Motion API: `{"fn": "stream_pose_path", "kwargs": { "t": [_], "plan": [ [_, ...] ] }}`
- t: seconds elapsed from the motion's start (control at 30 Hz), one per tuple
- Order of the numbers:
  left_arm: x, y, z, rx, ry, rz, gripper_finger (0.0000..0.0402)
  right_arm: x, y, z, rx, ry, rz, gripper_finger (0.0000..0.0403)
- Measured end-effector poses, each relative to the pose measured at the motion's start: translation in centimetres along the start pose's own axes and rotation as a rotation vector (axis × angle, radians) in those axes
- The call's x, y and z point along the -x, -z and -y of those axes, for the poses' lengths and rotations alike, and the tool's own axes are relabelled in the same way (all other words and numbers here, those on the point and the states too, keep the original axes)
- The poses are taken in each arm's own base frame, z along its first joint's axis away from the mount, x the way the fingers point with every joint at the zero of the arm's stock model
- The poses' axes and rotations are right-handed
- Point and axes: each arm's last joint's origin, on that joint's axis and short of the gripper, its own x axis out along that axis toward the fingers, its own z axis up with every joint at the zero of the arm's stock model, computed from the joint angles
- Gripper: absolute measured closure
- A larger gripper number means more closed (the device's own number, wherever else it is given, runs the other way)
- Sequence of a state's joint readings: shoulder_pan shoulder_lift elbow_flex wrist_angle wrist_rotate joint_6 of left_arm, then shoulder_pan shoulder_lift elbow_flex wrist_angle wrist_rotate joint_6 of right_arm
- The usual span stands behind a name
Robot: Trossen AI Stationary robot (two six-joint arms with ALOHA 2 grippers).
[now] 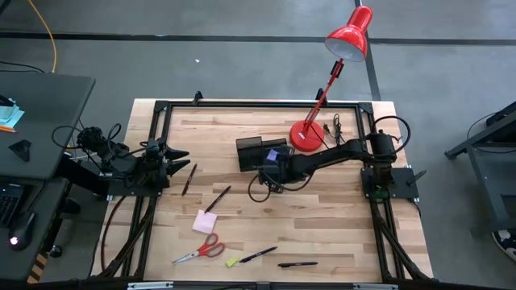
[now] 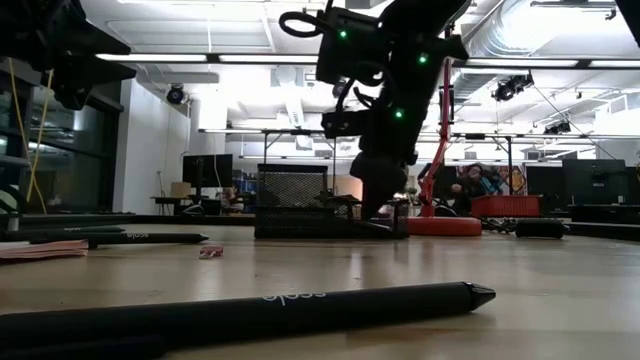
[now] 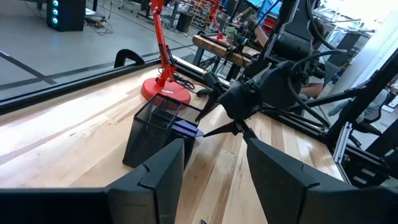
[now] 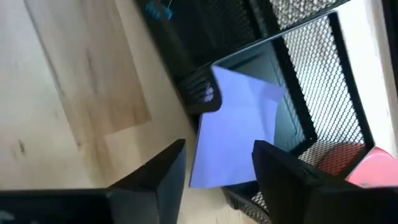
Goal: Pick and place office supplies into organizer
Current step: Put the purple sticky notes into the black desk organizer
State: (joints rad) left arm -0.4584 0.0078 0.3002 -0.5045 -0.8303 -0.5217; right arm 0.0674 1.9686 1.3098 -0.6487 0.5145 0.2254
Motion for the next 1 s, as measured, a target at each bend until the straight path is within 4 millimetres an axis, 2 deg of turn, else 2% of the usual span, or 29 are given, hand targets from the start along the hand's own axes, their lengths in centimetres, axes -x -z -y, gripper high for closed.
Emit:
{"fn": "stream_pose_path", "kwargs": {
  "t": [0.17,0.43,0.57,0.8,1.0],
  "plan": [
    [0.0,0.0,0.0,0.0,0.0,0.0,0.0234,-0.2,-0.2,0.1,-0.018,-0.024,0.01,0.0213],
    [0.0,0.0,0.0,-0.001,0.0,-0.001,0.0234,-1.9,0.3,-0.7,0.007,-0.016,-0.042,0.0229],
    [0.0,0.0,0.0,0.0,0.0,0.0,0.0234,-2.2,0.3,-0.8,0.009,-0.004,-0.045,0.0243],
    [0.0,0.0,0.0,0.0,0.0,0.0,0.0234,-2.2,0.5,-0.5,-0.026,0.01,-0.063,0.029],
    [0.0,0.0,0.0,0.0,0.0,0.0,0.0234,-2.3,0.7,-0.3,-0.062,0.02,-0.089,0.036]
  ]
}}
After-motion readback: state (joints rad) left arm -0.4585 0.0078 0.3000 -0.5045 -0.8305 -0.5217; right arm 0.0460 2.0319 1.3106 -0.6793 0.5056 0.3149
